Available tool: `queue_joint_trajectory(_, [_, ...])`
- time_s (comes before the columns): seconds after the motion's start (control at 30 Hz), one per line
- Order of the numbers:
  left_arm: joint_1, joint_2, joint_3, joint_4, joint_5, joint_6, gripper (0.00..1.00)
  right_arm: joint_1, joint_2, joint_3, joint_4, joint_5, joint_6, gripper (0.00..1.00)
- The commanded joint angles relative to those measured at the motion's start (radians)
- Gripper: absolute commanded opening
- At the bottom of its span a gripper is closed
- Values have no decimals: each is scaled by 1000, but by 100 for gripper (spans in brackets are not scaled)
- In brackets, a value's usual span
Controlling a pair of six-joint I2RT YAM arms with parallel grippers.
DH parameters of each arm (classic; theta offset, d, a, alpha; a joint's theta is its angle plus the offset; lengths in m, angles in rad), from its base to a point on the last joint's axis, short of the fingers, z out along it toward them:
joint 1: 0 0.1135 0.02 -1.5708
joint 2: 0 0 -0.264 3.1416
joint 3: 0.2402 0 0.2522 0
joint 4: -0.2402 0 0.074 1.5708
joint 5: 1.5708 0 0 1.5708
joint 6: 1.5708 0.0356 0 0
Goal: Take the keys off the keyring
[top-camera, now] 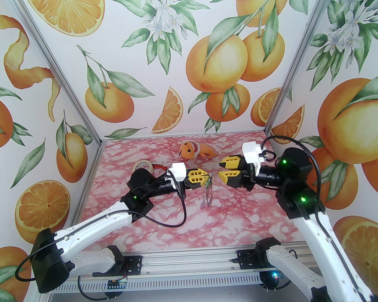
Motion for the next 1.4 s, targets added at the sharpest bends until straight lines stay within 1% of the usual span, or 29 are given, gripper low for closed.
queue_joint_trajectory(0.0, [-1,4,3,35,-7,-2,0,-7,11,9,154,-85,78,38])
queue_joint_trajectory(0.1, [-6,2,3,15,-22,23,0,-5,19,5,149,-75,71,38])
queue_joint_trajectory(0.23, [-9,5,5,31,-56,5,0,-4,2,-11,15,-48,-32,39])
queue_joint_trajectory(0.33, [-14,2,3,45,-78,-2,0,1,-23,-55,1,-20,-50,38])
queue_joint_trajectory(0.43, [-23,-5,-6,66,-74,12,0,5,-21,-59,-62,15,-96,36])
queue_joint_trajectory(0.5, [-23,-5,1,54,-70,19,0,10,-17,-40,-135,32,-151,36])
queue_joint_trajectory(0.57, [-24,-5,7,27,-68,36,0,12,-24,-22,-172,49,-180,34])
queue_joint_trajectory(0.73, [-24,-14,6,-10,-99,77,0,12,-60,-1,-162,103,-166,34])
queue_joint_trajectory(0.83, [-24,-16,7,-24,-101,98,0,17,-52,17,-133,90,-122,34])
queue_joint_trajectory(0.97, [-25,-7,6,-18,-98,106,0,40,-29,55,-140,69,-114,35])
queue_joint_trajectory(1.1, [-26,-1,8,4,-85,101,0,83,14,95,-202,66,-172,34])
queue_joint_trajectory(1.2, [-28,2,11,9,-83,98,0,88,34,106,-236,61,-198,34])
queue_joint_trajectory(1.37, [-29,1,13,22,-74,88,0,88,48,86,-229,60,-210,31])
